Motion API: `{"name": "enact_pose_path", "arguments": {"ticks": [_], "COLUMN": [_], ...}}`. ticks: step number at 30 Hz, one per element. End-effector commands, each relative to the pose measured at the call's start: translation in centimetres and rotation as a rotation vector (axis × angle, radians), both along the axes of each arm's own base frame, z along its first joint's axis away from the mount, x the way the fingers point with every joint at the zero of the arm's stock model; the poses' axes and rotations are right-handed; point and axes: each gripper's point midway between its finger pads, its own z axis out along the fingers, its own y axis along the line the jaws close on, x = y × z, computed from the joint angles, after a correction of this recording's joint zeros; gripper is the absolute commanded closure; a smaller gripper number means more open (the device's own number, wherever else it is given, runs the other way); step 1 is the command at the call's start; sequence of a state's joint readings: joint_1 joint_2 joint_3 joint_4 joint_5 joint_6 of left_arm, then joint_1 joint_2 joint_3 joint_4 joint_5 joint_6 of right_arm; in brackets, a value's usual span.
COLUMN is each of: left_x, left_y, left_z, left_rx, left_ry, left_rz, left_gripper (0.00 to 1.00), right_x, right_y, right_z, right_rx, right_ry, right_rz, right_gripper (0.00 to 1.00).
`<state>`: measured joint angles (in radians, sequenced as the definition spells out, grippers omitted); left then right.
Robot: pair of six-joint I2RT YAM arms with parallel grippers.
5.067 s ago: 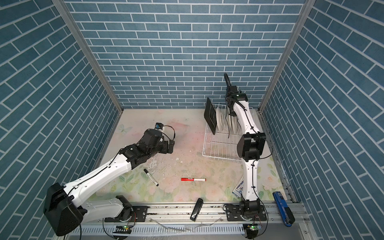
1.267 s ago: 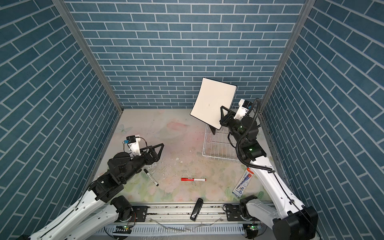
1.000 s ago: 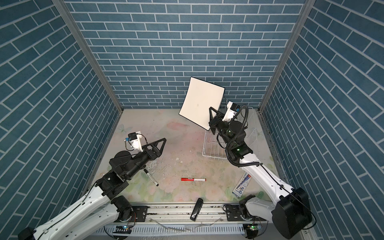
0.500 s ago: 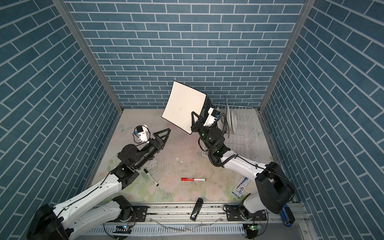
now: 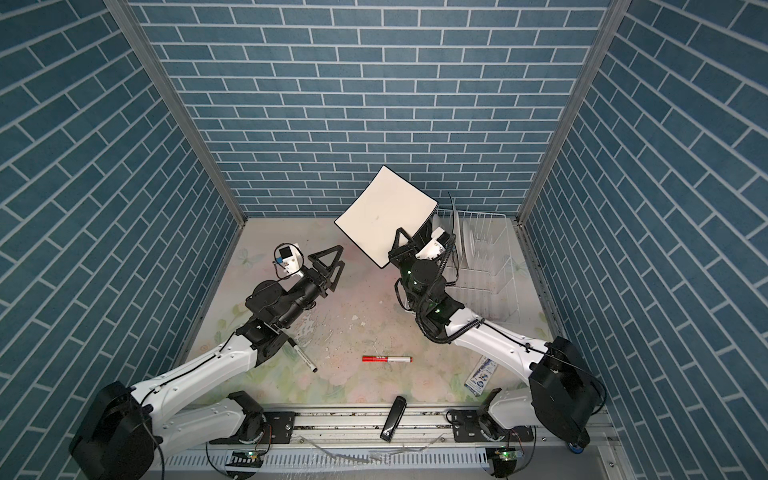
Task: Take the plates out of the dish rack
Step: 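Carry the plate toward the left gripper while the left gripper opens to meet it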
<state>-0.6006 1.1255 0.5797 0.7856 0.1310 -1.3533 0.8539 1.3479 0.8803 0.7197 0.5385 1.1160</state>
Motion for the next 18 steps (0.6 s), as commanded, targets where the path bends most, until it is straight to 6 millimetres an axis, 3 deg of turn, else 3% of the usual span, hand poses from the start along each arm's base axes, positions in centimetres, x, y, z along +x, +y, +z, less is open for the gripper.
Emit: {"name": "enact_pose_path", "arguments": {"ticks": [1, 11, 18], "left_x": [0.5, 1.7, 2.6], "left_y": [0.2, 0.0, -1.3], "left_z": [1.7, 2.3, 3.4], "left_rx": [-0.084, -0.116, -0.169], "left_ry": [-0.028, -0.045, -0.083], "left_rz": [0.009, 0.033, -0.01], "left_gripper": [0.05, 0.1, 0.24], "right_x": [-2.7, -3.1, -3.3], "right_y": [-2.2, -0.6, 0.7], "right_z": [10.2, 10.5, 9.9], "right_rx": [0.429, 0.429, 0.447], "right_ry": [-0.18, -0.174, -0.148], "right_rz": [0.056, 0.109, 0.15], "right_gripper": [1.0, 1.0, 1.0]}}
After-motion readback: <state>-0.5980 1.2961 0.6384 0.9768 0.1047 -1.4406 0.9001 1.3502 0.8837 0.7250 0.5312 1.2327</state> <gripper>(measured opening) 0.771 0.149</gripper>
